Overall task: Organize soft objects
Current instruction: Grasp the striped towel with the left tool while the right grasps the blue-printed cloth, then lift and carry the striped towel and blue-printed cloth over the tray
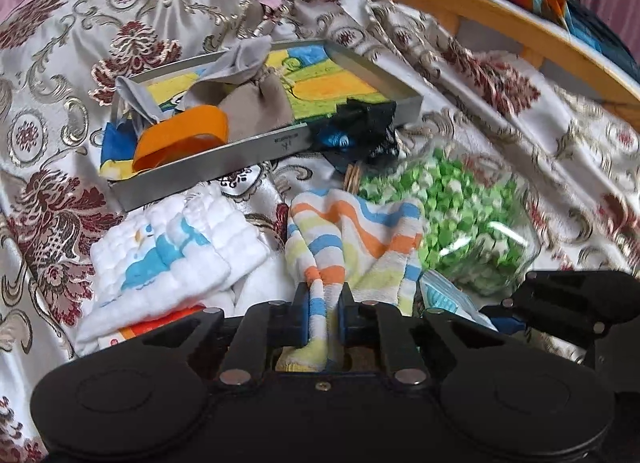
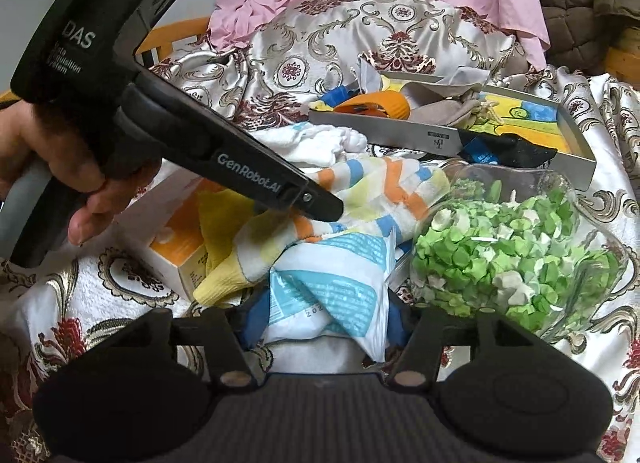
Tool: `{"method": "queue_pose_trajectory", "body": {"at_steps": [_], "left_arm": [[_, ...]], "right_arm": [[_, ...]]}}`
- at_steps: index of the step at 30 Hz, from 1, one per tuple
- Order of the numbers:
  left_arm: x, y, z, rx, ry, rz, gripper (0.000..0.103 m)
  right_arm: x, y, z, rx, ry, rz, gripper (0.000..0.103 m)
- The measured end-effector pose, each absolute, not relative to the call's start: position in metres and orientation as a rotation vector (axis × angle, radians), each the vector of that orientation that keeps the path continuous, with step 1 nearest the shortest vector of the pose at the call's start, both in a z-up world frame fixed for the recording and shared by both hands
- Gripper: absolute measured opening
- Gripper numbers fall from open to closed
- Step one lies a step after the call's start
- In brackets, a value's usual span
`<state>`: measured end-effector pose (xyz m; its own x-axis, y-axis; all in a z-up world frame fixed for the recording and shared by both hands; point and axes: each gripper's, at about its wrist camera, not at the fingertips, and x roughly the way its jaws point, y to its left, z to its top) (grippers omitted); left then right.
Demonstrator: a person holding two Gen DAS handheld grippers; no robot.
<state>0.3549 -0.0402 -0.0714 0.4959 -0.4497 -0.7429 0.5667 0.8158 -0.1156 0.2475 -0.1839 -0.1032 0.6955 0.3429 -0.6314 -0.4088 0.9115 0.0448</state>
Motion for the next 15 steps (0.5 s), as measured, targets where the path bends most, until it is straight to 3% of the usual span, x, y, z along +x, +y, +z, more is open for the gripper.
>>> {"method": "queue_pose_trajectory", "body": {"at_steps": [9,15], "left_arm": [[0.349,-0.026,-0.053,0.048,0.797,-0.593,0.012],[0.331,-0.022,-0.034,0.026,0.667,-0.568,0.012]], "right_arm": [[0.241,-0.186,-0.092,-0.114,0.647,0.397,0.060],[0.233,-0.194,-0.083,-0.102,0.609,0.367,0.060]]}}
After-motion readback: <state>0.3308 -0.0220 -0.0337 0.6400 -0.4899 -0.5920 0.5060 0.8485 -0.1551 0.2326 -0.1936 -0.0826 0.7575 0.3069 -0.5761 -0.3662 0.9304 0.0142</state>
